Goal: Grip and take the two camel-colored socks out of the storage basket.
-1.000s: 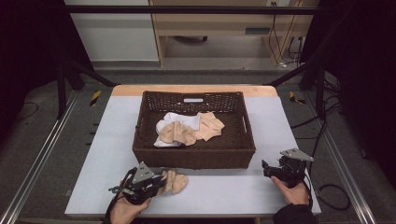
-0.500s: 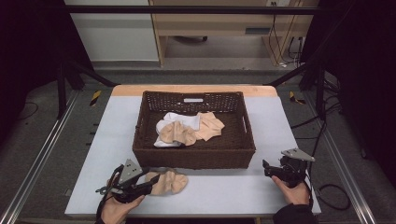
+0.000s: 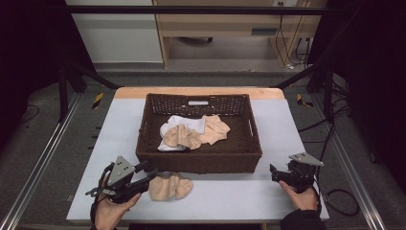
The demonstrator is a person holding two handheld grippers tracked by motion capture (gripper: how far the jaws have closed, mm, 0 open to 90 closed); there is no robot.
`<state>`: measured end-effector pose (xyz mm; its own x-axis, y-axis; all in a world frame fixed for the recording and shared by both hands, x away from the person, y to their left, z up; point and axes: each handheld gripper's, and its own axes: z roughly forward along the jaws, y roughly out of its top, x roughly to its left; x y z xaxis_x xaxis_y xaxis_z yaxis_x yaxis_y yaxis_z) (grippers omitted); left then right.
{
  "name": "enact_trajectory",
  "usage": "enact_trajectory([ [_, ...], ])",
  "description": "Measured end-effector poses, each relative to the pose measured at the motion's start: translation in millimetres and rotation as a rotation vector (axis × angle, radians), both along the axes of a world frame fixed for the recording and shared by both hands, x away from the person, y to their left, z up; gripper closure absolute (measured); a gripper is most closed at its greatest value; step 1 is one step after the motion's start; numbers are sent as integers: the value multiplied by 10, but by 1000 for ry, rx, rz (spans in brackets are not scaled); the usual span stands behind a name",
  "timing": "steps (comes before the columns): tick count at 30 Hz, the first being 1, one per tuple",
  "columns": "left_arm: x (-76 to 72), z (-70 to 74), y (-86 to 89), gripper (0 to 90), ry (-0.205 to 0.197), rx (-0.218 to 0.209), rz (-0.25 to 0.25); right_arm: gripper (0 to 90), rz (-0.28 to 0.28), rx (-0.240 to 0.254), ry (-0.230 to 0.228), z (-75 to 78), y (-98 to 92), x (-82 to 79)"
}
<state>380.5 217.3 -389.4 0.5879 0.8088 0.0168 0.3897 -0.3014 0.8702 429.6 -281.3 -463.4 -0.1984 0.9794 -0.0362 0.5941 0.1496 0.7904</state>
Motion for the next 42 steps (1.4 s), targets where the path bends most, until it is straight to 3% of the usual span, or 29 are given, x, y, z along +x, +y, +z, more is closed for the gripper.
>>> enact_trajectory([
  [8,157,336,-48,498,-45,-13,16,62,-4,9,-4,7,-6,0],
  [11,319,485,-102,498,-58,-23,26,60,-8,15,-10,18,-14,-2],
  [18,569,637,-222,486,-65,-64,37,59,-8,19,-16,18,-20,4],
  [22,783,702,-309,477,-92,-85,32,54,-10,22,-17,20,-26,8],
  [25,936,718,-374,484,-125,-107,34,53,-16,22,-24,25,-32,8],
  [26,936,718,-374,487,-125,-107,34,53,-16,22,-24,25,-32,8],
  [31,1256,685,-527,493,-115,-88,68,50,-19,33,-28,28,-40,12],
  [34,1360,664,-582,500,-121,-72,79,50,-18,25,-26,23,-39,18],
  [37,1556,585,-652,508,-114,-64,99,52,-16,17,-20,16,-28,23],
  [42,1723,471,-705,530,-106,-57,136,54,-16,15,-20,16,-25,27],
])
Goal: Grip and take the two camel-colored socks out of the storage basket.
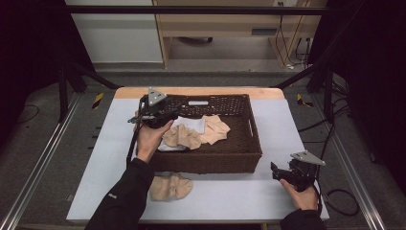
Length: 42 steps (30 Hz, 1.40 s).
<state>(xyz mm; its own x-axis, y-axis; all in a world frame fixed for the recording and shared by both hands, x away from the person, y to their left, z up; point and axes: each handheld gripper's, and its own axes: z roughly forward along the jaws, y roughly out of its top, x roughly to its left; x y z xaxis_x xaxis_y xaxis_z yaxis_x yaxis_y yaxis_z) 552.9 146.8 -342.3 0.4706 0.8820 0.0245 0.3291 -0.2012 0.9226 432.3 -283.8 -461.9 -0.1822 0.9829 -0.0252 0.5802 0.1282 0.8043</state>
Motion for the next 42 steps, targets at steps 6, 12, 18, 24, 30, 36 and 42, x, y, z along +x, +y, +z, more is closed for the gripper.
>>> enact_trajectory([
  [6,213,-236,-93,528,60,45,22,54,0,0,2,-6,1,11],
  [12,279,-428,-159,496,122,87,13,54,0,0,-1,-2,1,8],
  [18,276,-556,-177,464,176,63,9,56,2,-5,-3,-1,6,7],
  [24,264,-689,-199,468,235,101,11,57,1,-7,0,-2,12,8],
  [30,264,-738,-234,484,274,137,-2,58,-2,-9,2,-2,8,4],
  [36,284,-793,-241,506,334,158,-4,59,2,-15,3,-6,15,10],
  [42,295,-825,-242,632,397,169,0,60,2,-14,5,-3,14,8],
])
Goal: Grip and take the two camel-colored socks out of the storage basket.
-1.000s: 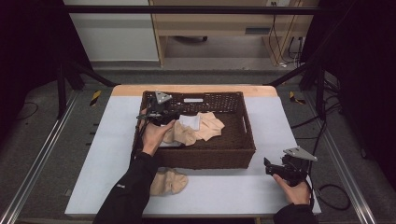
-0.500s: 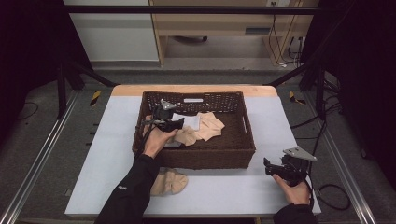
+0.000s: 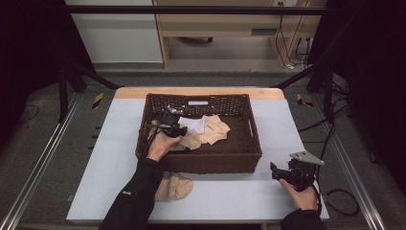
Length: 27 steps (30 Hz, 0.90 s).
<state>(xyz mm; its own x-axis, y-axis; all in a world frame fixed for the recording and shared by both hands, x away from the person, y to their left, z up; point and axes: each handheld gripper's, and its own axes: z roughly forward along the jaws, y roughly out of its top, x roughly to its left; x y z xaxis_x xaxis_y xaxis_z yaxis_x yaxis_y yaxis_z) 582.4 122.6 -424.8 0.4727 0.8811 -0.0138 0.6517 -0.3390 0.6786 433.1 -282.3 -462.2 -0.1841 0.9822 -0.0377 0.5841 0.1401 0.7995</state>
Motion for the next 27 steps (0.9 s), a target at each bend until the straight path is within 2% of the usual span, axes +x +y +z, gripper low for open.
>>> enact_trajectory([
  [5,-22,9,-21,791,17,24,-2,60,2,-2,3,-3,7,-5],
  [7,-29,24,-16,839,15,19,-2,60,-1,-4,5,-7,6,4],
  [10,-43,60,-5,855,-3,0,-7,60,-3,-2,10,-9,5,6],
  [11,-58,95,3,857,-33,-40,-7,60,-2,1,5,-4,3,0],
  [12,-58,95,3,857,-33,-40,-7,60,-2,1,4,-2,2,-2],
  [13,-65,119,14,858,-51,-63,-7,60,0,1,0,-1,2,-4],
  [14,-70,144,28,858,-60,-93,-3,60,0,1,0,-1,2,-4],
  [15,-86,189,51,859,-94,-146,-3,60,0,1,1,-1,2,-4],
  [16,-86,189,51,859,-94,-146,-3,60,0,1,1,-1,2,-4],
  [17,-103,238,71,859,-131,-180,-7,60,-1,2,2,-1,1,-1],
  [18,-103,238,71,859,-131,-180,-7,60,-1,4,4,-2,3,0],
  [19,-130,298,85,859,-181,-206,-13,60,-1,3,5,-1,1,2],
  [20,-130,298,85,859,-181,-206,-13,60,-1,3,5,-1,1,2],
  [21,-168,361,94,859,-226,-242,-20,60,-1,3,3,-1,-1,3],
  [22,-168,361,94,859,-226,-242,-20,60,-1,3,3,-1,-1,3],
  [24,-236,471,82,858,-295,-264,-45,60,-2,3,-1,0,0,2],
  [27,-312,597,64,858,-336,-296,-62,60,-2,2,0,1,2,2],
])
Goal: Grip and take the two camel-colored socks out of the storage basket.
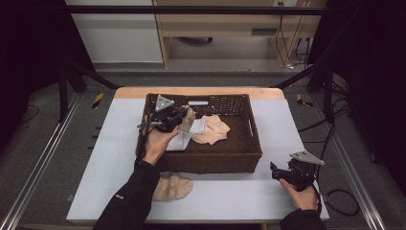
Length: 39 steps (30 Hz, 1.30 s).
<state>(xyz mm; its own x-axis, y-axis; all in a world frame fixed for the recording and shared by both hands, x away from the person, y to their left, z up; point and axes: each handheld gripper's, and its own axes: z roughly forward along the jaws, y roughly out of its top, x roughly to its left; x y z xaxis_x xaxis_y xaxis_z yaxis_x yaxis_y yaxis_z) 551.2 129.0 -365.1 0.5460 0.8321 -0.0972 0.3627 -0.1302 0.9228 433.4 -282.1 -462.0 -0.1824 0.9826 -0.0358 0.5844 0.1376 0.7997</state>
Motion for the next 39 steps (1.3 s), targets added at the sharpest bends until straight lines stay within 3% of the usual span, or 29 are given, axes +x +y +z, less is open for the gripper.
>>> enact_trajectory([
  [1,0,0,0,858,0,0,0,60,0,0,0,0,0,0],
  [2,-63,86,-15,858,-32,-19,-13,60,-1,2,-4,4,3,-3],
  [6,-194,243,-19,858,-74,-52,-42,60,-4,4,-3,8,-3,-8],
  [13,-398,414,-14,858,-121,-54,-70,59,-3,3,-5,9,-6,-8],
  [20,-714,630,39,858,-175,-63,-126,58,-5,3,-6,11,-12,-11],
  [25,-850,672,91,858,-188,-60,-143,57,-4,9,-8,28,-19,-17],
  [33,-1092,609,145,858,-191,-46,-170,50,-13,35,20,52,-38,-10],
  [39,-1292,627,231,858,-215,-64,-191,54,-26,29,5,72,-46,-30],
])
